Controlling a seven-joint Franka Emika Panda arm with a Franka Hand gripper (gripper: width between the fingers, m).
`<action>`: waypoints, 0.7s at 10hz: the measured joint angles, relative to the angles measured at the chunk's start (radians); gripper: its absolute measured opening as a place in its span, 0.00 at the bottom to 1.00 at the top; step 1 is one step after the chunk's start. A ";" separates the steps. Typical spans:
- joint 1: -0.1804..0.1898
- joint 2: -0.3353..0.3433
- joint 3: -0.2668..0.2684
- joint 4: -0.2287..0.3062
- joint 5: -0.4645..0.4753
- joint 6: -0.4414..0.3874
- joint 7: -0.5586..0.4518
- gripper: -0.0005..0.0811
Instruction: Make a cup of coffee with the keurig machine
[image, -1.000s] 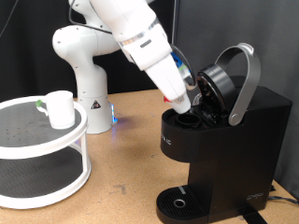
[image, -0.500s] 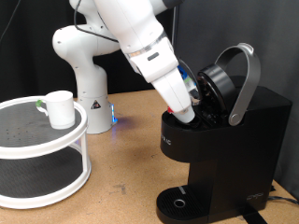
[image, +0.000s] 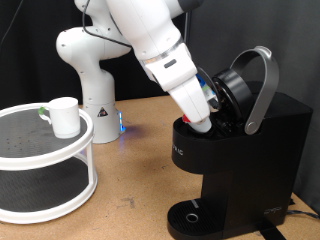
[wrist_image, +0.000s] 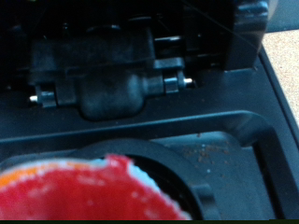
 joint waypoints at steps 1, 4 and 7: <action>0.000 0.002 0.003 0.000 0.000 0.000 0.004 0.54; 0.000 0.010 0.007 0.000 0.000 0.000 0.006 0.62; 0.000 0.018 0.008 0.000 0.001 0.002 0.006 0.97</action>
